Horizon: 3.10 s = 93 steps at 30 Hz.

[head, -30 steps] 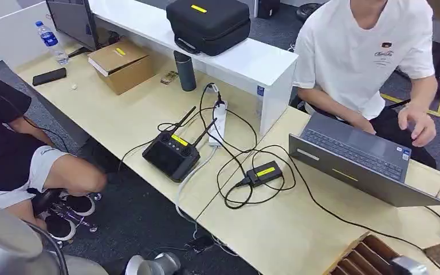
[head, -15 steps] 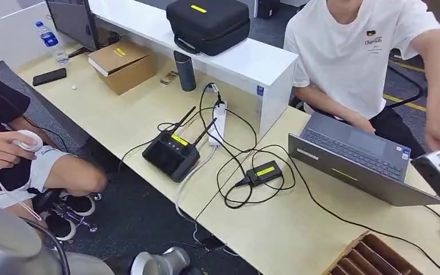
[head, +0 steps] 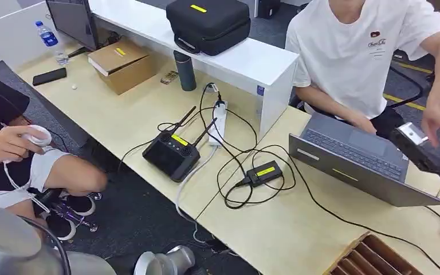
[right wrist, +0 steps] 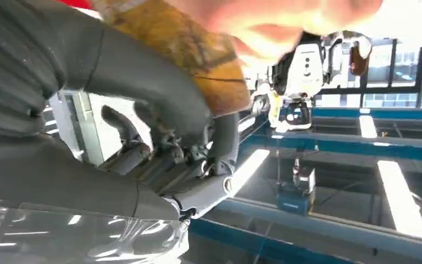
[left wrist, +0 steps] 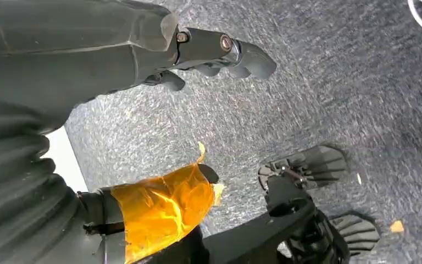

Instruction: Pass the card to the sensor for recognition and then transmit it.

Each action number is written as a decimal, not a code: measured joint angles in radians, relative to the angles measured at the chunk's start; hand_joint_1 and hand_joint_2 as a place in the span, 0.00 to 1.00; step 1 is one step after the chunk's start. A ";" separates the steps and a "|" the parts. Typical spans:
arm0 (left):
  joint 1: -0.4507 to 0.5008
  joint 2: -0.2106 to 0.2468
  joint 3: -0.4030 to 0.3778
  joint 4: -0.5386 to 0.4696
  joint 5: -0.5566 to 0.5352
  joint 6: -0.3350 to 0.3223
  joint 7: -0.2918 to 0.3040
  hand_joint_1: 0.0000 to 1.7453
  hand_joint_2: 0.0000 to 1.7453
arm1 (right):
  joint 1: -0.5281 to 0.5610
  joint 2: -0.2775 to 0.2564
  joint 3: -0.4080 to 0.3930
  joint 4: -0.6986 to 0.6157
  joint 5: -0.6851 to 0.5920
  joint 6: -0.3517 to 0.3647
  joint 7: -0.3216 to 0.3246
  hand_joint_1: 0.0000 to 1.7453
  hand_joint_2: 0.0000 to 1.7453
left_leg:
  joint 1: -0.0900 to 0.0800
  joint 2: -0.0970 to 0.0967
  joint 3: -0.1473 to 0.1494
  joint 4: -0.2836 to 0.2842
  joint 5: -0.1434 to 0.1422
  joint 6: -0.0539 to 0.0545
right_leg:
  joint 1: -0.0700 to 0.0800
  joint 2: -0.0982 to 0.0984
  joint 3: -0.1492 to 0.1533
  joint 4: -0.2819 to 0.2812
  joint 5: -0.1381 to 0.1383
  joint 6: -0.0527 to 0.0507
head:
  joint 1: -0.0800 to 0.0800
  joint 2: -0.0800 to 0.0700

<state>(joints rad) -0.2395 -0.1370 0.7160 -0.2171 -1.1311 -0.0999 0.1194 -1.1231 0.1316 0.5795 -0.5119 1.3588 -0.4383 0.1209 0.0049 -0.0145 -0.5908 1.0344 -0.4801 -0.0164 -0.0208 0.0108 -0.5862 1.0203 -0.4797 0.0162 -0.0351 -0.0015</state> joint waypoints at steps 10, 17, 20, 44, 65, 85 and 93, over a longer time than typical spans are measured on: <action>-0.004 -0.002 -0.003 0.000 0.006 0.016 0.005 0.00 1.00 | -0.010 0.005 0.018 0.037 0.003 -0.002 0.010 0.00 1.00 | 0.000 0.000 0.000 0.000 0.000 0.000 | 0.000 0.000 0.000 0.000 0.000 0.000 | 0.000 0.000; 0.006 0.006 -0.002 0.000 0.027 0.018 0.006 0.00 1.00 | -0.039 -0.085 0.025 0.085 0.046 0.088 0.123 0.00 1.00 | 0.000 -0.003 0.000 0.001 0.000 0.000 | 0.000 -0.003 0.001 -0.001 0.000 0.000 | 0.000 0.000; 0.016 0.012 0.002 0.000 0.039 0.019 0.003 0.00 1.00 | -0.053 -0.157 0.027 0.112 0.073 0.141 0.159 0.00 1.00 | 0.000 -0.003 -0.001 0.002 0.000 0.000 | 0.000 -0.003 0.000 -0.002 0.000 0.000 | 0.000 0.000; 0.084 0.040 0.083 0.000 0.098 0.028 -0.017 0.00 1.00 | 0.178 -0.914 -0.053 0.242 0.035 0.233 0.294 0.00 1.00 | 0.000 -0.011 -0.001 0.002 -0.007 0.009 | 0.001 -0.011 0.005 -0.006 -0.005 0.006 | 0.004 0.000; 0.099 0.034 0.111 0.000 0.146 0.040 -0.016 0.00 1.00 | 0.919 -0.608 -0.474 0.280 -0.345 0.034 0.289 0.00 1.00 | 0.005 -0.014 0.001 -0.001 -0.009 0.007 | 0.005 -0.014 0.008 -0.006 -0.011 0.003 | 0.004 0.000; 0.115 0.026 0.156 0.000 0.166 0.068 -0.004 0.00 1.00 | 1.080 -0.296 -0.603 0.314 -0.373 0.104 0.262 0.00 1.00 | 0.006 -0.010 0.002 -0.001 -0.011 0.004 | 0.006 -0.011 0.008 -0.006 -0.012 0.001 | 0.004 0.000; 0.119 0.027 0.169 0.000 0.165 0.166 0.057 0.00 1.00 | 1.092 -0.222 -0.652 0.323 -0.439 0.136 0.276 0.00 1.00 | 0.006 -0.009 0.002 -0.001 -0.011 0.004 | 0.006 -0.009 0.008 -0.006 -0.012 0.001 | 0.003 0.000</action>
<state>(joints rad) -0.1206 -0.1099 0.8847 -0.2171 -0.9663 0.0657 0.1763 -0.0311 -0.0908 -0.0721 -0.1884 0.9199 -0.3024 0.3971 0.0108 -0.0234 -0.5885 1.0337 -0.4912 -0.0127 -0.0149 0.0013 -0.5779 1.0143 -0.4915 0.0173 -0.0316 -0.0015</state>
